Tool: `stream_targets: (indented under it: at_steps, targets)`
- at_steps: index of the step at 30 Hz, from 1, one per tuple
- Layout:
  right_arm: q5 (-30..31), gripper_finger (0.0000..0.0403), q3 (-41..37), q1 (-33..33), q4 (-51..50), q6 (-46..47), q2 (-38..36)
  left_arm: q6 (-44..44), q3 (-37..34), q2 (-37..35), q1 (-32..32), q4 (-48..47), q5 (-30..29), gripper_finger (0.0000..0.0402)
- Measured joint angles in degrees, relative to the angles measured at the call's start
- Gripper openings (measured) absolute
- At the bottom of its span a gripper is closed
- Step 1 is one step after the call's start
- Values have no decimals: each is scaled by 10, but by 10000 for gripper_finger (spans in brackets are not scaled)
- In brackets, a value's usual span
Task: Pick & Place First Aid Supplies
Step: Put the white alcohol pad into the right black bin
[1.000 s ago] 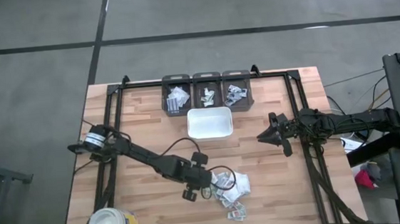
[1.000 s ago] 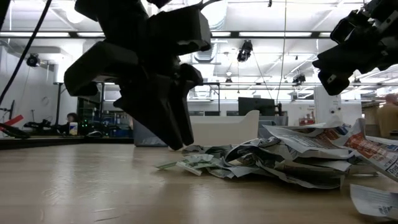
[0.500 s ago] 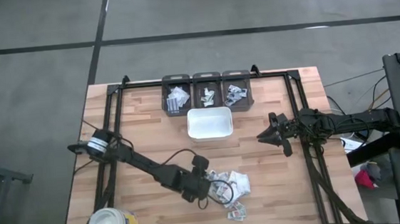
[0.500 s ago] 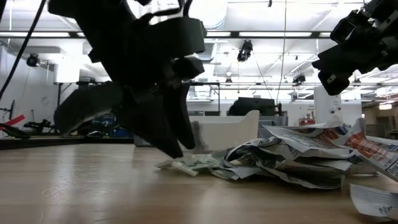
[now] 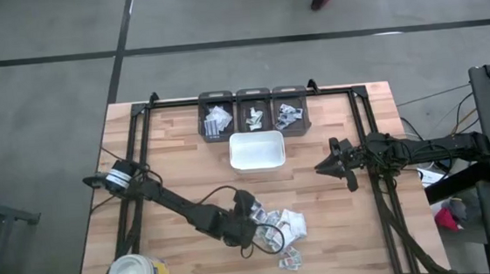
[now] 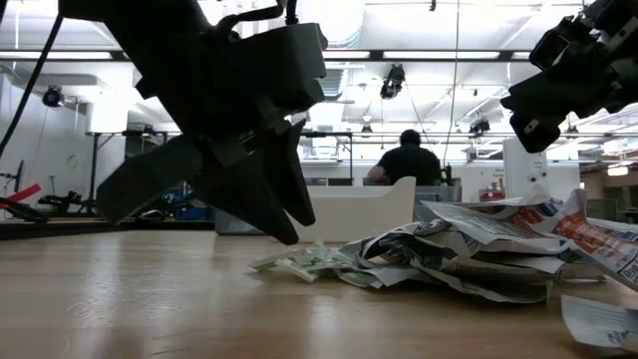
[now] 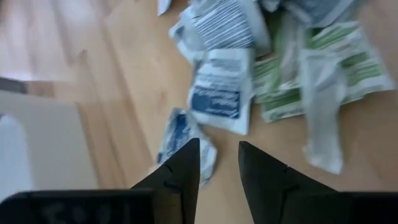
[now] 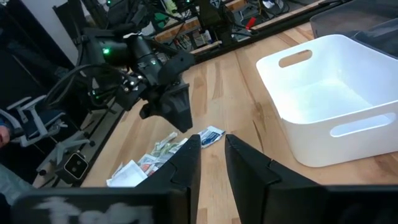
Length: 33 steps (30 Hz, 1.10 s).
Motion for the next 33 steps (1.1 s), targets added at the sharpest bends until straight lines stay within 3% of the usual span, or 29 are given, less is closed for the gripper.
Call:
stream_targets:
  at_steps: [4,27,33]
  targets:
    - [0,80,0,0,0,0,0,-1,0,-1,-2,-4,-19,115]
    - [0,70,0,0,0,0,0,-99,0,-1,82,24,155,115]
    - [0,80,0,0,0,0,0,-131,0,-1,92,23,158,115]
